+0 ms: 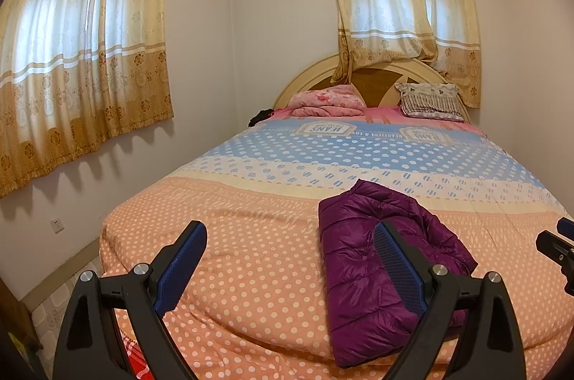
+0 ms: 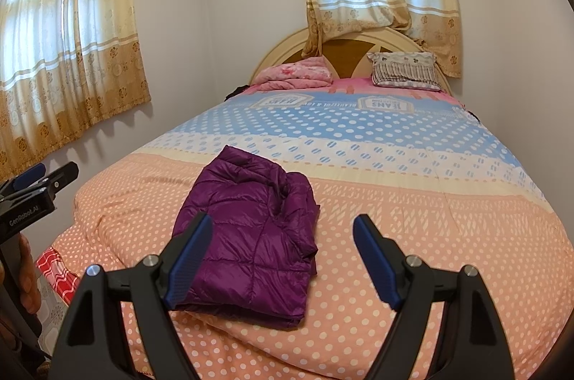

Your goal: Fold large clothes

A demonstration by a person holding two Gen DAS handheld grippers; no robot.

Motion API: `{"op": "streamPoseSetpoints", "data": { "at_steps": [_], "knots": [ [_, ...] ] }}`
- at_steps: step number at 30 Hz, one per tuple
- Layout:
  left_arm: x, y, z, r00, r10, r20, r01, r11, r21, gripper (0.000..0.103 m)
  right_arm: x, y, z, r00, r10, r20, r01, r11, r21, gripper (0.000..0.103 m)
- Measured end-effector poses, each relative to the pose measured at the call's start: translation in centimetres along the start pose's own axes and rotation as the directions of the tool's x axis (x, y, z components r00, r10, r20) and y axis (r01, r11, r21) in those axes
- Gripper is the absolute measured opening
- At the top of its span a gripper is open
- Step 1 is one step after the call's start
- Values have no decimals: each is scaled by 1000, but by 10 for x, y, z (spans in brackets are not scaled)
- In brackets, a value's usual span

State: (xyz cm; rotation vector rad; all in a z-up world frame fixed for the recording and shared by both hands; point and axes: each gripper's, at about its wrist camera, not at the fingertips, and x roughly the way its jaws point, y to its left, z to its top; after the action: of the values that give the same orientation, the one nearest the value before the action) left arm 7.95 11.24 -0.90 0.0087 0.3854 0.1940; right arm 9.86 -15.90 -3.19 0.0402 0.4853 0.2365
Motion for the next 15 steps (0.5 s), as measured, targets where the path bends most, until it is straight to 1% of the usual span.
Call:
{"op": "streamPoseSetpoints", "data": {
  "at_steps": [4, 9, 15],
  "knots": [
    [5, -2, -1, 999, -37, -30, 37, 999, 18, 94, 0, -1, -1, 1000, 0, -1, 0, 1000, 0, 83],
    [4, -4, -3, 999, -36, -30, 37, 999, 27, 94, 1, 0, -3, 1000, 1, -6, -1, 1000, 2, 83],
    [5, -2, -4, 999, -18, -31, 18, 1000, 23, 94, 3, 1, -4, 1000, 2, -10, -2, 1000, 4, 83]
  ]
}}
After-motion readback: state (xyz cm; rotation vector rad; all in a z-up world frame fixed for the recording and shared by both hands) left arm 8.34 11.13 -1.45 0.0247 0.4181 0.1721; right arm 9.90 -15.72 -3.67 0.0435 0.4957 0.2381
